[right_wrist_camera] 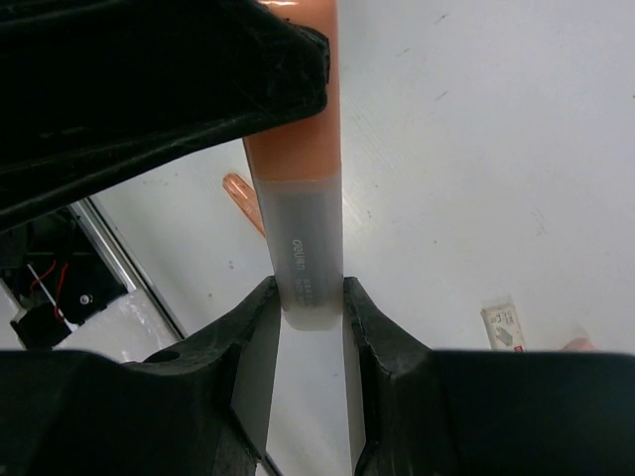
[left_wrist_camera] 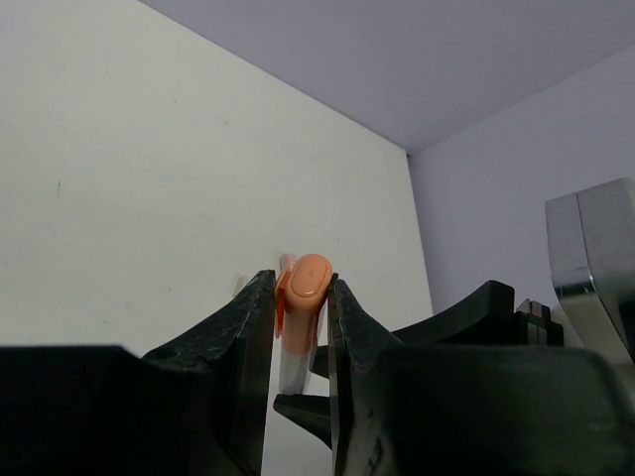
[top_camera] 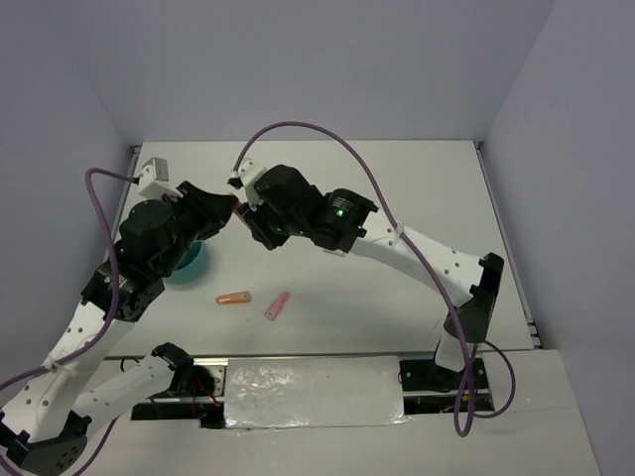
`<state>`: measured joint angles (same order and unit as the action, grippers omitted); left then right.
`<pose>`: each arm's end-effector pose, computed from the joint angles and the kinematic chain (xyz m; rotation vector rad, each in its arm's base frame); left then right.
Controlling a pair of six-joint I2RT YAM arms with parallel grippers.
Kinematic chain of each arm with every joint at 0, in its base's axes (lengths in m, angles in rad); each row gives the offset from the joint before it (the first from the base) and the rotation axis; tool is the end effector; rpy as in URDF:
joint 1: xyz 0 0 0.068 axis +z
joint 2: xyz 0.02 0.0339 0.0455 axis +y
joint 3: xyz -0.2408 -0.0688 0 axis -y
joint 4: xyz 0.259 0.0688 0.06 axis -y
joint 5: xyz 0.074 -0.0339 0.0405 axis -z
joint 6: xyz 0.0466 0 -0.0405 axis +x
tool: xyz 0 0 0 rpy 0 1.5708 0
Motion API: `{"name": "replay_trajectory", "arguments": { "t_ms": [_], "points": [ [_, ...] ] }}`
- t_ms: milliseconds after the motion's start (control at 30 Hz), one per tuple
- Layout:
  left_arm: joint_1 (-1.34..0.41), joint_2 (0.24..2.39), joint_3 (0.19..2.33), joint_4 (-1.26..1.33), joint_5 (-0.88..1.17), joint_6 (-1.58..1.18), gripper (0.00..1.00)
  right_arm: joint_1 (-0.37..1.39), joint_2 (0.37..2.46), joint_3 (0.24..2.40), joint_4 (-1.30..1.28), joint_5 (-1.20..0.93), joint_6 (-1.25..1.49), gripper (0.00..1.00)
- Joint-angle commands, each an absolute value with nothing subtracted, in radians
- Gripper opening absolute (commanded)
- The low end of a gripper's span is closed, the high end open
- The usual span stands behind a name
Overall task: Sort the stationery into containers
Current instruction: Close the pen cap on the pen, then place the pen in the storage box.
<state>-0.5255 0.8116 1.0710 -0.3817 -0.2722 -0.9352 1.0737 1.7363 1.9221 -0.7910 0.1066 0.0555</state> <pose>0.1855 -0.0931 0.3981 -0.5640 1.6717 -0.8550 0.1961 0.3511 0.3894 -1.0278 1.9687 0.5226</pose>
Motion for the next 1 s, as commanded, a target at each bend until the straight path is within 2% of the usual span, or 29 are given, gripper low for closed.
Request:
{"name": "replay_trajectory", "arguments": {
  "t_ms": [0,100,167,233,267,500,533,633,767,967],
  "points": [
    [-0.584,0.883,1.078,-0.623,-0.015,-0.904,0.00,1.039,1.623,1.875,-0.253,0.132,0.026,0.00],
    [-0.584,0.851,1.058,-0.600,-0.050,-0.916,0.00,1.040,1.606,1.856,-0.262,0.129,0.011,0.02],
    [-0.586,0.830,1.075,-0.603,-0.080,-0.919,0.00,1.040,1.576,1.795,-0.246,0.129,0.012,0.08],
    [-0.586,0.821,1.106,-0.615,-0.120,-0.917,0.00,1.040,1.545,1.712,-0.216,0.126,0.023,0.09],
    [-0.584,0.816,1.115,-0.626,-0.136,-0.919,0.00,1.040,1.519,1.686,-0.194,0.126,0.029,0.13],
    [-0.584,0.805,1.176,-0.638,-0.271,-0.923,0.00,1.040,1.470,1.575,-0.161,0.130,0.069,0.26],
    [-0.584,0.811,1.199,-0.641,-0.284,-0.917,0.00,1.040,1.467,1.562,-0.161,0.136,0.072,0.29],
    [-0.583,0.833,1.230,-0.644,-0.342,-0.905,0.00,1.039,1.445,1.531,-0.152,0.143,0.072,0.49],
    [-0.584,0.862,1.262,-0.637,-0.416,-0.897,0.00,1.031,1.427,1.494,-0.149,0.159,0.101,0.60],
    [-0.583,0.896,1.269,-0.636,-0.552,-0.887,0.00,1.000,1.356,1.407,-0.127,0.166,0.149,0.62]
  ]
}}
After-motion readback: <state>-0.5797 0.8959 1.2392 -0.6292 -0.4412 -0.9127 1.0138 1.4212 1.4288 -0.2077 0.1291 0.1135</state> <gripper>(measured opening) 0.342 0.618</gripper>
